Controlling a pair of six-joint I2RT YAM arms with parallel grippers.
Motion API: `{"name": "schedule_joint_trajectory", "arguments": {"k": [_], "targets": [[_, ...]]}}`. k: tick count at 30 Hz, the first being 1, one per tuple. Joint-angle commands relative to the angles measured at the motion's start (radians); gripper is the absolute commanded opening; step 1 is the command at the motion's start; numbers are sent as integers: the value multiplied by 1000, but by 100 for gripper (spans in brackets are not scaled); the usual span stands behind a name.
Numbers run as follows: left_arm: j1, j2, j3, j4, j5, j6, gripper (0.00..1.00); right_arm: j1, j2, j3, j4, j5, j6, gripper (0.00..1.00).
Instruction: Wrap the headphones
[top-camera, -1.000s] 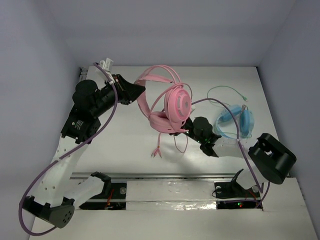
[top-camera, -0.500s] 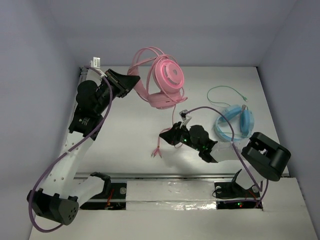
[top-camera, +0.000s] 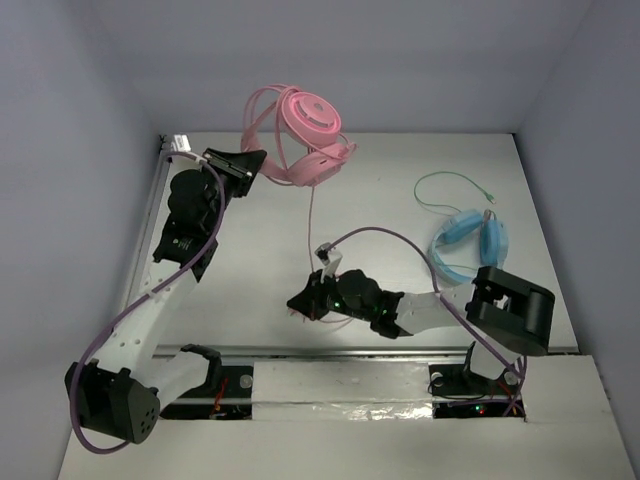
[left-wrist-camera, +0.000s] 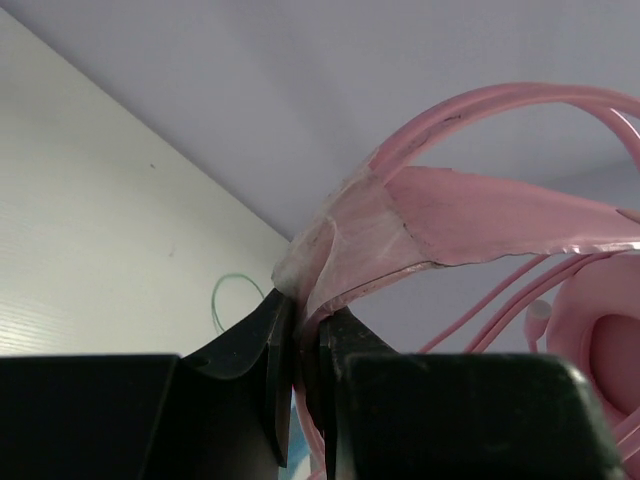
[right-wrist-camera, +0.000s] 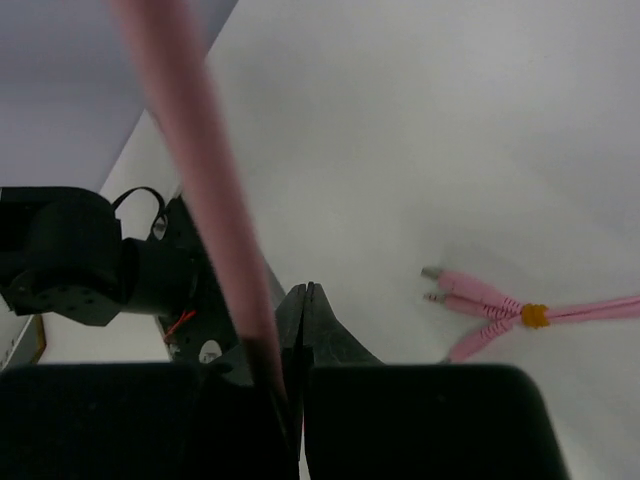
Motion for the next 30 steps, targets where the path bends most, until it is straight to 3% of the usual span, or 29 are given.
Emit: {"name": "schedule_joint_trajectory", "arguments": {"k": [1, 7, 11, 15, 19, 22, 27, 30], "targets": [[8, -23, 3, 164, -161, -57, 0, 63, 14, 69, -73, 39, 7, 0], [-15, -26, -44, 93, -416, 119, 0, 180, -19, 188, -281, 95, -41, 0], [-102, -13, -52, -8, -671, 287, 0, 256, -101, 277, -506, 167, -82, 0], [-194, 0, -105, -115, -805, 354, 0, 266, -194, 363, -722, 160, -148, 0], [-306, -13, -202, -169, -864, 373, 0, 266, -268, 478, -1022, 206, -246, 0], [-360, -21, -248, -252, -888, 385, 0, 266, -325, 555, -1151, 307, -325, 0], [-515, -117, -273, -428, -902, 388, 0, 168, -374, 627, -1227, 336, -448, 0], [-540, -170, -236, -524, -853, 400, 0, 109, -363, 650, -1261, 316, -505, 0]]}}
